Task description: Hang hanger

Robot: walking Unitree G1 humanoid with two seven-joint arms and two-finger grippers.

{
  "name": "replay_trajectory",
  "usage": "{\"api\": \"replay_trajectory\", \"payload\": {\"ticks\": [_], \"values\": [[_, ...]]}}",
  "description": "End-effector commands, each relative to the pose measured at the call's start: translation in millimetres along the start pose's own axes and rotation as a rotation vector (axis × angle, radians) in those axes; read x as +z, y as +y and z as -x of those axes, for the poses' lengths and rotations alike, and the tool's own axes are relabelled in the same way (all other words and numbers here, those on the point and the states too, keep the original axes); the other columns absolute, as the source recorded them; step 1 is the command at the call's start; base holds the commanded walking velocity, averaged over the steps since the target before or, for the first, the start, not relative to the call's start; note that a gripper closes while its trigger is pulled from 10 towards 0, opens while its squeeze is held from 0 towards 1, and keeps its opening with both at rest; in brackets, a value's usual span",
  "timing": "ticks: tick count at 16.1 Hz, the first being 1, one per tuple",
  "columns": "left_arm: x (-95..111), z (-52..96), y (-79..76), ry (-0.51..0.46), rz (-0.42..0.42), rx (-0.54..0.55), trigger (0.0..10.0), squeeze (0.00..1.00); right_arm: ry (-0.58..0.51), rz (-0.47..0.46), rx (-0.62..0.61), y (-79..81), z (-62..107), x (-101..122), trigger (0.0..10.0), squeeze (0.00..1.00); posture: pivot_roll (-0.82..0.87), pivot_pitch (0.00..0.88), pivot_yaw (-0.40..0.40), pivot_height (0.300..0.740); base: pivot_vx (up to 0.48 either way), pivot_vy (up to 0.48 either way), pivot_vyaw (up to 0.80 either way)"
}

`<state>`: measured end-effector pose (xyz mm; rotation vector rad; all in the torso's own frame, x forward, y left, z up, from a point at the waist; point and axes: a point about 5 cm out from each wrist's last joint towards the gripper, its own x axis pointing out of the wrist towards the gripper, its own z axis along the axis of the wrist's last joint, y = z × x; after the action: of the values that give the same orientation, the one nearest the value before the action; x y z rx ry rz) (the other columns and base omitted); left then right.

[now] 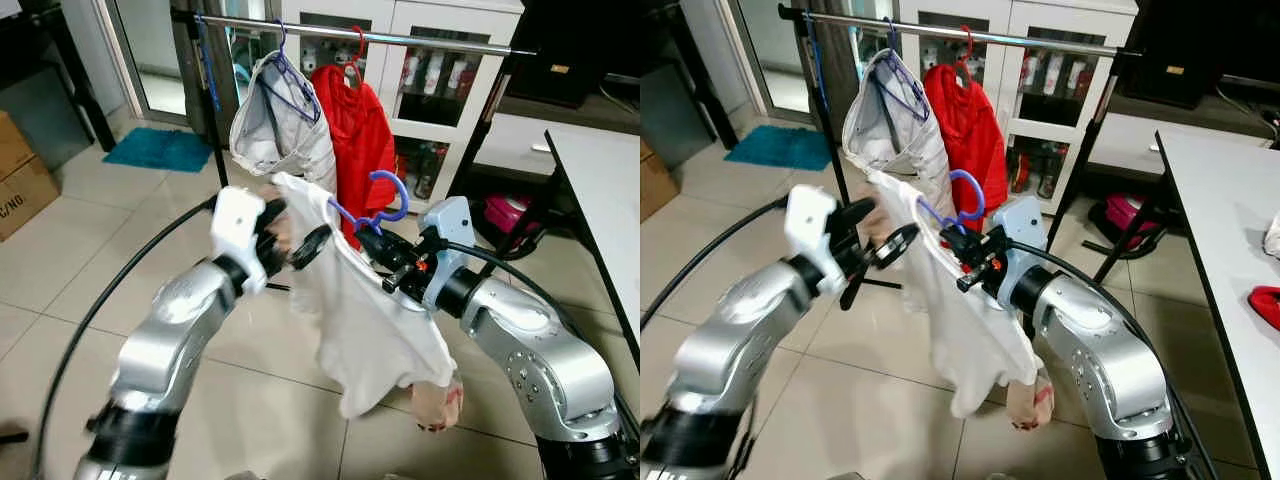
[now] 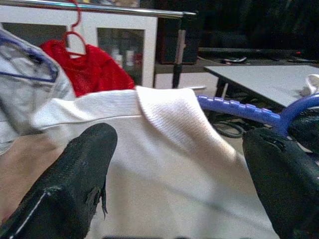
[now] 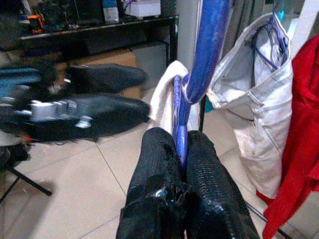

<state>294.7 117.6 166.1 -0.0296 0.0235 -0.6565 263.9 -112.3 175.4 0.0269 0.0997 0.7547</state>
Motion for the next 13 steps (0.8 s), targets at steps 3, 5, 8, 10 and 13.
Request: {"api": "replay_trajectory", "payload": {"ticks": [3,5,8,10,13], "values": [[2.8,-6.7,-6.3,-0.027,0.043,-0.065,10.0,0.0,-0.056,0.037,0.036,3.9,0.6,12.8,0.0,0.0,-0.13,0.0,-0.003,0.74,0.0,0.0,0.0],[4.0,-14.7,-16.6,-0.031,0.085,-0.127,9.8,0.0,-0.054,0.048,0.049,5.2,0.6,12.7,0.0,0.0,-0.13,0.0,-0.001,0.74,0.0,0.0,0.0],[-2.8,-20.8,-8.7,0.013,0.075,-0.016,0.0,0.0,-0.057,0.055,0.059,5.5,0.1,13.4,0.0,0.0,-0.13,0.0,-0.001,0.74,0.0,0.0,0.0],[-3.1,-22.7,-7.5,0.018,0.074,0.003,0.0,0.0,-0.058,0.056,0.064,5.6,-0.1,13.8,0.0,0.0,-0.12,0.0,-0.005,0.74,0.0,0.0,0.0],[-1.7,-25.3,-5.9,0.008,0.08,0.017,0.0,0.0,-0.064,0.059,0.076,6.5,-1.0,15.1,0.0,0.0,-0.12,0.0,-0.005,0.74,0.0,0.0,0.0]]}}
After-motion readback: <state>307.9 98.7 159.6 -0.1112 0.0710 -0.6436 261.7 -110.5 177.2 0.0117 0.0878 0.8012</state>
